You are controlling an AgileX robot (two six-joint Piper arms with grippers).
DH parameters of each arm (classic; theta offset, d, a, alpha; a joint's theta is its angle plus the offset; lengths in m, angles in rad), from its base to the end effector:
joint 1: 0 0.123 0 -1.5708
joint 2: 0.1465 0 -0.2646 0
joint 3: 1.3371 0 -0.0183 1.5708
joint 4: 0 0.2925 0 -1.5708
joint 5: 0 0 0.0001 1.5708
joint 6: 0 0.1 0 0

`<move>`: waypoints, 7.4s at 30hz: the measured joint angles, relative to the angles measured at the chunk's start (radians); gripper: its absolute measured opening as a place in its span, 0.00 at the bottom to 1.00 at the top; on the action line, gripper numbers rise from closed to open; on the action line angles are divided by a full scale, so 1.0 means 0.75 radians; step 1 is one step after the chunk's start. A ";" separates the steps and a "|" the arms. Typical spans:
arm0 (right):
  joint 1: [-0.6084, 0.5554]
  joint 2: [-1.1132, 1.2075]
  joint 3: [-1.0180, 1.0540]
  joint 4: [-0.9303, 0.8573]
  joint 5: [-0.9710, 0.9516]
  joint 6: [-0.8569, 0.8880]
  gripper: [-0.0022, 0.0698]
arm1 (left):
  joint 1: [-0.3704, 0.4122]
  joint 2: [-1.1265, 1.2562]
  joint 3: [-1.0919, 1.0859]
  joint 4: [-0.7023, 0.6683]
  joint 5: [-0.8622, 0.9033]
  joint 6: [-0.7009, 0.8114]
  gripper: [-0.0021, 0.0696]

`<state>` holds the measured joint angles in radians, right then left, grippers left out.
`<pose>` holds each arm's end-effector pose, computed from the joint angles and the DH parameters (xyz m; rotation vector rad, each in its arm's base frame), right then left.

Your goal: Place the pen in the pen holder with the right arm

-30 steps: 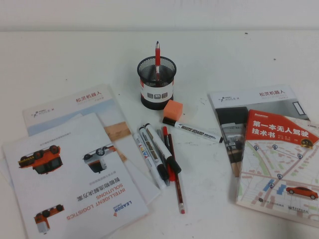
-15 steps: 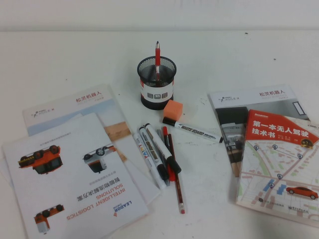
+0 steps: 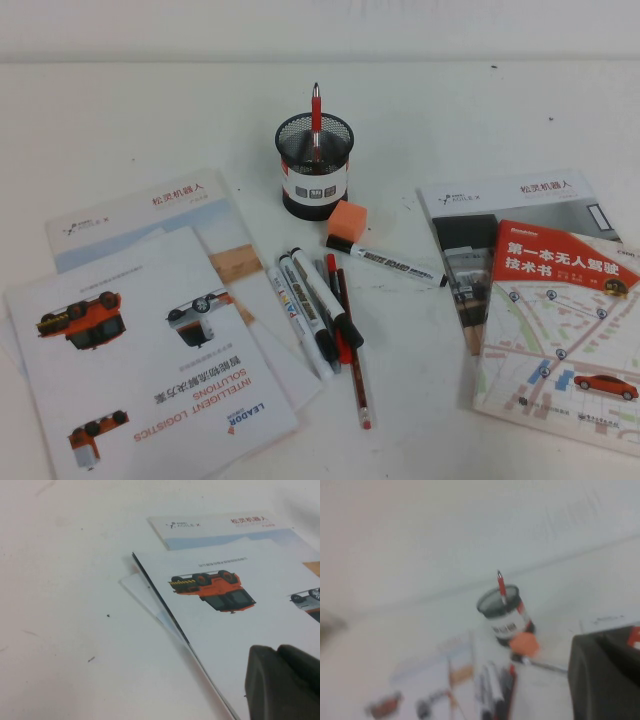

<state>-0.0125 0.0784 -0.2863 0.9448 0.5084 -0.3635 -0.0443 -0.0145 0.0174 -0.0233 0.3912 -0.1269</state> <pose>0.1089 0.0382 0.2826 0.1070 1.6323 0.7105 0.1228 -0.0063 0.1704 -0.0917 1.8778 -0.1408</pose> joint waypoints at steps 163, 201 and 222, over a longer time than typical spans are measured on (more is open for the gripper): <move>0.798 2.779 -1.701 -0.868 -1.214 0.352 0.53 | 0.000 0.000 0.000 0.000 0.000 0.000 0.03; 0.813 1.044 -0.544 -1.077 -0.431 0.485 0.00 | 0.000 0.000 0.000 0.000 0.000 0.000 0.03; 0.375 0.567 0.065 -1.358 -0.719 0.485 0.00 | 0.000 0.000 0.000 0.000 0.000 0.000 0.03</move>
<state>0.2691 0.5039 -0.2376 -0.0737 -0.0309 0.0000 -0.0443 -0.0145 0.0174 -0.0233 0.3912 -0.1269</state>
